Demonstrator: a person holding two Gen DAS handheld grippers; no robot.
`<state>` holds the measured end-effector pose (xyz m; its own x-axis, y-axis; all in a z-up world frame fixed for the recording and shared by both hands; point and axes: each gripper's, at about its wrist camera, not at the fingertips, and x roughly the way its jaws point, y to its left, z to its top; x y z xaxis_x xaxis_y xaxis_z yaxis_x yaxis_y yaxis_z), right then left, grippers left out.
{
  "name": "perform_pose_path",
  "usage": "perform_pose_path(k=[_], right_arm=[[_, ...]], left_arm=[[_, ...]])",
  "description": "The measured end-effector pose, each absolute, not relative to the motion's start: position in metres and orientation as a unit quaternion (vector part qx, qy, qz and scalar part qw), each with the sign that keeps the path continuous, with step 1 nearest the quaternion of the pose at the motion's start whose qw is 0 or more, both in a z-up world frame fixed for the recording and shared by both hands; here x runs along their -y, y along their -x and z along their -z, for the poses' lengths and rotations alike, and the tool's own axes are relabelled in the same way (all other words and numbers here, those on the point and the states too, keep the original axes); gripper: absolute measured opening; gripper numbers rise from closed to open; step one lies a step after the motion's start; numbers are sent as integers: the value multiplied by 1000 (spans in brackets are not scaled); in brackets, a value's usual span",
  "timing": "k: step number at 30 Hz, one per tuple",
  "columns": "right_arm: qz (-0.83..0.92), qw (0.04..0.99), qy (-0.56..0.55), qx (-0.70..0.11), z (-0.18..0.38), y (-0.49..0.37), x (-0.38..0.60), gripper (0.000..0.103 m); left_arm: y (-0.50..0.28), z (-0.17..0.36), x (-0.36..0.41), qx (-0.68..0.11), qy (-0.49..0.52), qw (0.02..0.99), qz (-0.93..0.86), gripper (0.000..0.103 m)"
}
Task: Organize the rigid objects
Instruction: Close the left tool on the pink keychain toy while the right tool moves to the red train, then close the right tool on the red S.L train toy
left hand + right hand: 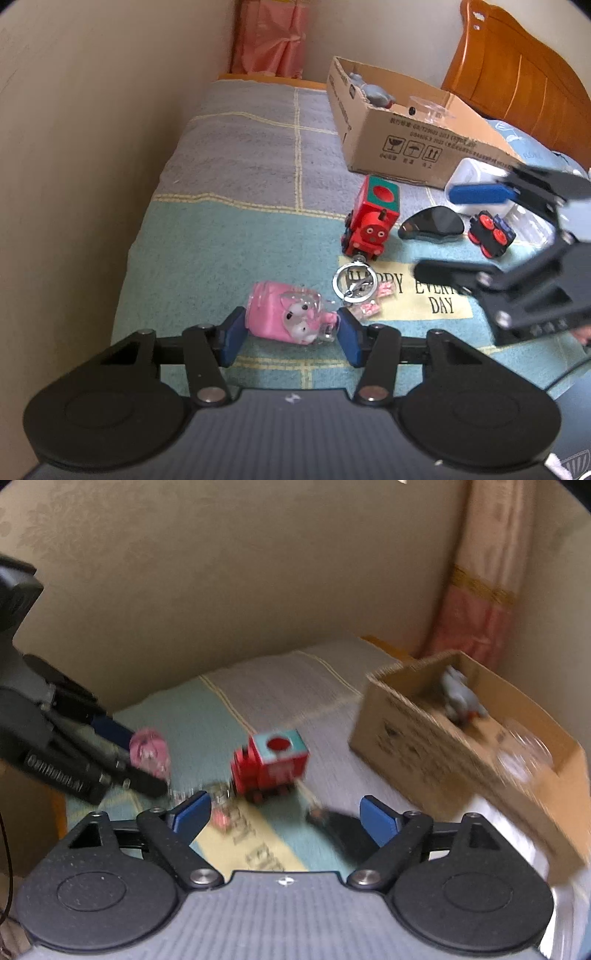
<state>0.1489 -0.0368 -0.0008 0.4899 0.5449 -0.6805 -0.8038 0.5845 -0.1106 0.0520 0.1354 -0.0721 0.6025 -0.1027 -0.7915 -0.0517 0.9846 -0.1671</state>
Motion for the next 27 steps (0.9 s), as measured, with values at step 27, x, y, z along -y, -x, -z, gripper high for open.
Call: perform_pose_path(k=[27], right_arm=[[-407,830,180,-337,11,-133,52,56]], left_arm=[[-57,72,-126,-457,32,889,8,50]])
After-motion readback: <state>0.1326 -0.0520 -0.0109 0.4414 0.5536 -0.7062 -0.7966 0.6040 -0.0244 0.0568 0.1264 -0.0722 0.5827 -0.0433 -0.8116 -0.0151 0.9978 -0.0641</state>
